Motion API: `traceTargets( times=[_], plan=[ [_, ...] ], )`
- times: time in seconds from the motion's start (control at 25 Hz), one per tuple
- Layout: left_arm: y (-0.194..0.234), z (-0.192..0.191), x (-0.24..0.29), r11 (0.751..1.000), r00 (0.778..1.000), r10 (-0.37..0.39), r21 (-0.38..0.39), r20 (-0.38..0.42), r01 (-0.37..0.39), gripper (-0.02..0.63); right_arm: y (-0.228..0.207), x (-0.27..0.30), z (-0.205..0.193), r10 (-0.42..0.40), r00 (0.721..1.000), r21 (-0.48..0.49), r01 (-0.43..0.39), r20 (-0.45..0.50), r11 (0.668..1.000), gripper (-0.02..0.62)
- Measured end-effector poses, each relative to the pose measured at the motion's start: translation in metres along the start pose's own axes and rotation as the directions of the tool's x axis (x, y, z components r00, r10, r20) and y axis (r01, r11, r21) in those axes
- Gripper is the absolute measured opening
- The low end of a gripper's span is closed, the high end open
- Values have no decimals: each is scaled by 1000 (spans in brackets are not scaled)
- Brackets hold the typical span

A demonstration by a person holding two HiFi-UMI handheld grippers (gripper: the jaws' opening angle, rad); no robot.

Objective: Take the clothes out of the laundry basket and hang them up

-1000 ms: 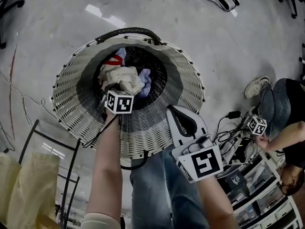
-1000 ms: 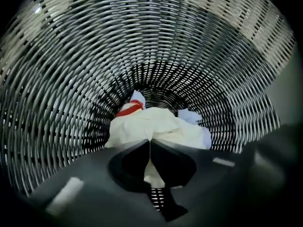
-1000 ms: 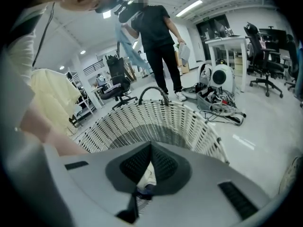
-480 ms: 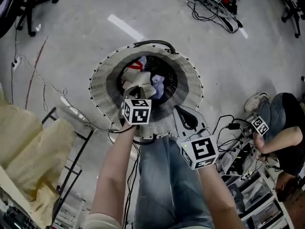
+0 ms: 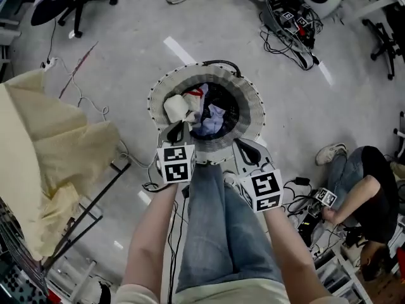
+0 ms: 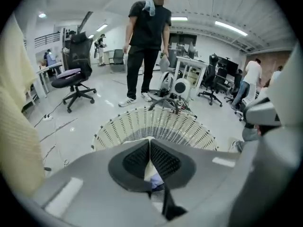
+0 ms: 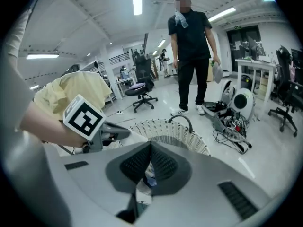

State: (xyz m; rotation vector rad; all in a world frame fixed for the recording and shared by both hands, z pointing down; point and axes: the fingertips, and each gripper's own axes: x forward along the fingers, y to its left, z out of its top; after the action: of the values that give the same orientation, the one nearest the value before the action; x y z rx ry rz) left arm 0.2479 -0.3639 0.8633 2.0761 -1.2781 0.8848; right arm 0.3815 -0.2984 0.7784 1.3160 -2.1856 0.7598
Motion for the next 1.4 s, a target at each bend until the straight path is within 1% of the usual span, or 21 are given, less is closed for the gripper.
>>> traceTargets(
  times=[0.12,0.2,0.28,0.36,0.44,0.56,0.6,0.64,0.72,0.8,0.88,1.0,1.12,1.24,1.4],
  plan=[
    [4,18,-45,998,997,44,-54,65,-40,16,14,-16,8,18,1000,-48,-18,-1,999,2],
    [4,29,-76,994,992,64,-89,109,-55,16,23,-28,10,27,1000,-71,-27,-5,997,2],
    [1,40,-107,990,985,78,-125,156,-59,16,31,-38,10,35,999,-93,-36,-14,995,2],
    [-2,56,-141,988,973,90,-144,211,-60,17,39,-47,12,45,999,-117,-47,-20,992,2],
    [-7,75,-174,989,956,97,-134,276,-62,17,47,-54,16,57,998,-143,-59,-19,988,3],
    [-21,103,-225,995,928,88,-84,363,-62,17,62,-71,23,83,996,-171,-85,-16,982,3],
    [-27,112,-242,996,918,79,-64,388,-59,17,67,-77,25,93,996,-177,-94,-16,980,14],
    [-33,124,-258,998,907,68,-44,415,-55,17,73,-81,27,103,994,-186,-105,-17,977,46],
    [-44,148,-291,999,883,45,-9,467,-46,17,84,-90,31,128,991,-212,-131,-25,968,77],
    [-53,168,-326,999,859,29,20,511,-45,17,99,-98,29,159,986,-233,-167,-50,958,109],
    [-59,189,-361,998,832,21,42,554,-53,17,112,-105,27,190,978,-248,-204,-80,947,157],
    [-63,220,-413,997,782,19,51,623,-65,17,127,-109,29,225,967,-288,-251,-122,924,242],
    [-56,237,-468,996,733,42,28,679,-83,17,142,-107,26,242,956,-311,-285,-169,907,298],
    [-47,247,-519,997,690,48,10,722,-81,17,158,-101,17,241,946,-302,-299,-215,905,311],
    [-34,255,-588,995,636,42,25,770,-96,17,199,-93,10,263,933,-296,-330,-244,896,308]
  ],
)
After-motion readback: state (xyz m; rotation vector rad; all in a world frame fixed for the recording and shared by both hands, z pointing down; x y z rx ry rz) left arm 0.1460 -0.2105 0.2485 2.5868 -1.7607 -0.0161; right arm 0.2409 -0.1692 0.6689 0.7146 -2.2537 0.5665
